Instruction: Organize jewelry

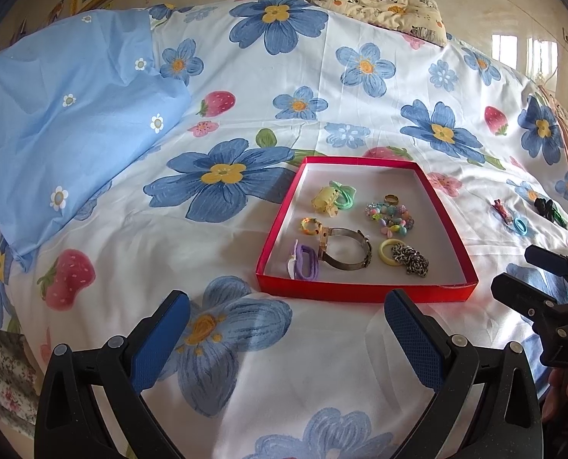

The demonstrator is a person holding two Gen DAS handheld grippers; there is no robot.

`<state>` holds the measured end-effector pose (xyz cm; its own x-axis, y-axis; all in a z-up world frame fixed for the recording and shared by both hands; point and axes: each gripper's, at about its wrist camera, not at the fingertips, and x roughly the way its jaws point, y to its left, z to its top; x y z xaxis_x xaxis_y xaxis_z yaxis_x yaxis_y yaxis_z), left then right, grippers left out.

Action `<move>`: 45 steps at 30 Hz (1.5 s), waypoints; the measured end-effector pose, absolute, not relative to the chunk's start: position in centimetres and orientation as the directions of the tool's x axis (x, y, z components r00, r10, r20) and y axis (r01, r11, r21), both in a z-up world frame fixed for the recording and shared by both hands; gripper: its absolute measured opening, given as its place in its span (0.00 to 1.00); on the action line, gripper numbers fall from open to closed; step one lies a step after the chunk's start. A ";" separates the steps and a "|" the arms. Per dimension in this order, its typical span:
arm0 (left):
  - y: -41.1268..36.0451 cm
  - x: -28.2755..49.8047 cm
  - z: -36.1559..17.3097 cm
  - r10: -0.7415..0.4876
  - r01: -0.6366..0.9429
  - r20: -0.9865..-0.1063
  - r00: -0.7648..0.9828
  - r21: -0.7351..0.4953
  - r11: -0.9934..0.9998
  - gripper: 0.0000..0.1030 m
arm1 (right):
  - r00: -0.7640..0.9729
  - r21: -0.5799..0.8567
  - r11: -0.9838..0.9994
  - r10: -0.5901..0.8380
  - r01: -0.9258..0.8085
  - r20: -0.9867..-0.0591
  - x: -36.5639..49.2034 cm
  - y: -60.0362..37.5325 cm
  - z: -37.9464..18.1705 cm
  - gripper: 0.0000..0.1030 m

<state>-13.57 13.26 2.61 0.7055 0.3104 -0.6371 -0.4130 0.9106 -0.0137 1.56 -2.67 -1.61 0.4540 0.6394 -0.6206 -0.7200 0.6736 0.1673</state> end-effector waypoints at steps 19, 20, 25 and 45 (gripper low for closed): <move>13.2 -13.5 2.8 0.307 -0.402 -0.634 0.710 -0.007 0.916 1.00 | 0.459 0.161 0.670 0.644 -0.725 -0.613 1.4 -2.6 -1.3 1.00; 13.1 -13.5 2.9 0.306 -0.402 -0.634 0.710 -0.008 0.916 1.00 | 0.459 0.161 0.670 0.644 -0.725 -0.612 1.4 -2.6 -1.3 1.00; 13.3 -13.4 2.9 0.305 -0.397 -0.633 0.712 -0.004 0.918 1.00 | 0.462 0.162 0.668 0.649 -0.727 -0.605 1.4 -2.6 -1.0 1.00; 13.2 -13.5 2.8 0.305 -0.397 -0.633 0.712 -0.004 0.918 1.00 | 0.461 0.161 0.663 0.654 -0.731 -0.600 1.2 -2.6 -0.9 1.00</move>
